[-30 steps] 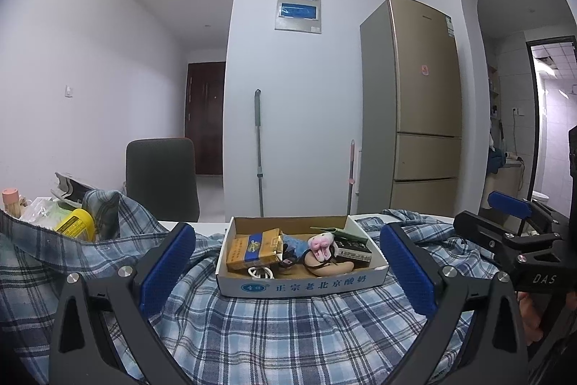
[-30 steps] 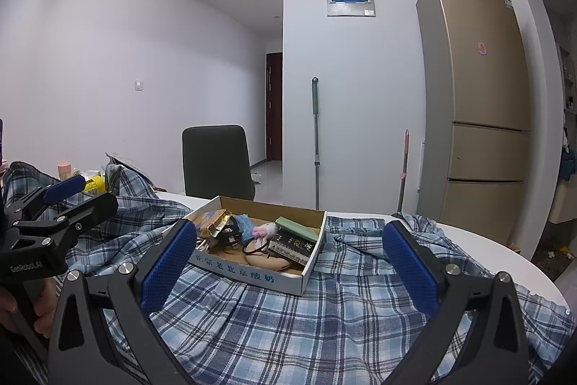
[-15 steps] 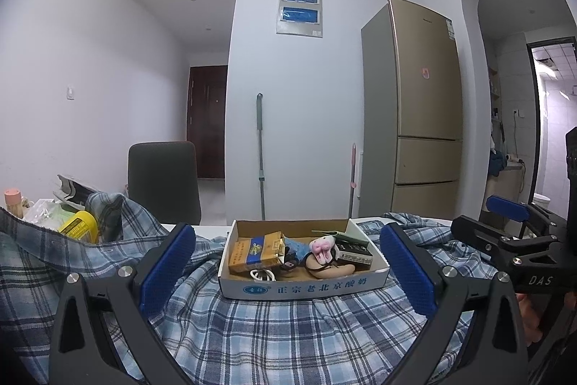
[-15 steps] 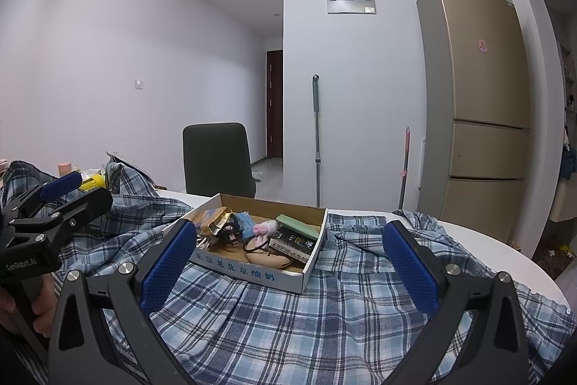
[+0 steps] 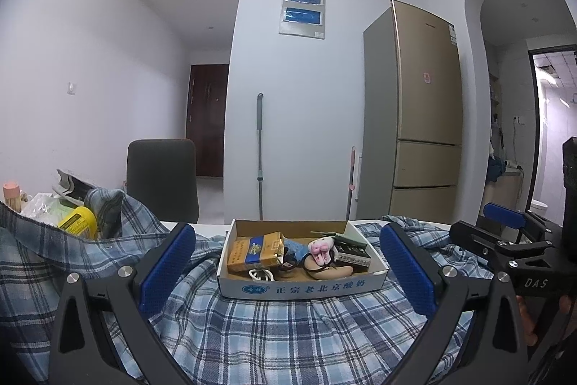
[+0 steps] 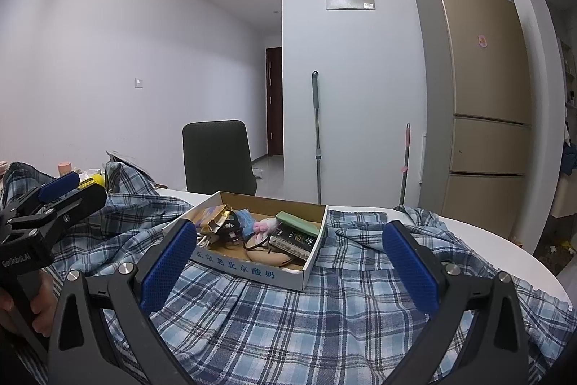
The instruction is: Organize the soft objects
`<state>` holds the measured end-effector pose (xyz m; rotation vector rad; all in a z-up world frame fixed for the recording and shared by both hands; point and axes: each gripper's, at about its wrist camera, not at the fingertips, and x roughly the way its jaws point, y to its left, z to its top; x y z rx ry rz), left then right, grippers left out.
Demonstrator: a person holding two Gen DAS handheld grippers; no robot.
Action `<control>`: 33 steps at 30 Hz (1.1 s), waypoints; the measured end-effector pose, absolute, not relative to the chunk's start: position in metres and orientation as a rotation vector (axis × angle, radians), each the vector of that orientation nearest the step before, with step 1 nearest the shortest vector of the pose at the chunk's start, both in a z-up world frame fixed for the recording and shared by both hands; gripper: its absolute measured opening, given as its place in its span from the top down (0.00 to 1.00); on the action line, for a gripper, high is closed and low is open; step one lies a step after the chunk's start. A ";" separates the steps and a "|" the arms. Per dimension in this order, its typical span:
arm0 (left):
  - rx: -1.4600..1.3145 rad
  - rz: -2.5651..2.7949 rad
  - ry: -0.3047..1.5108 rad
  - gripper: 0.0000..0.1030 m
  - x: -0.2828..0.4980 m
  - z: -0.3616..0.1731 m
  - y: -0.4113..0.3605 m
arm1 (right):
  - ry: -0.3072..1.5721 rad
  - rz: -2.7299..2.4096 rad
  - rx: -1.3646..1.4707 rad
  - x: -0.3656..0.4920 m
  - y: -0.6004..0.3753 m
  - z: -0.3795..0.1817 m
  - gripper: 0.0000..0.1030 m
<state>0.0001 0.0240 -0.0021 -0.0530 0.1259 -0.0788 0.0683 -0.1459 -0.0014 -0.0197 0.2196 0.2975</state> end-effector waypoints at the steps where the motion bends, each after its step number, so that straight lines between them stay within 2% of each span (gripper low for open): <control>1: -0.046 -0.080 0.120 0.00 -0.001 -0.002 0.023 | 0.220 0.297 -0.020 0.068 -0.146 -0.001 0.00; 33: -0.016 -0.082 0.099 0.00 -0.006 -0.002 0.015 | 0.218 0.297 -0.020 0.068 -0.146 -0.001 0.00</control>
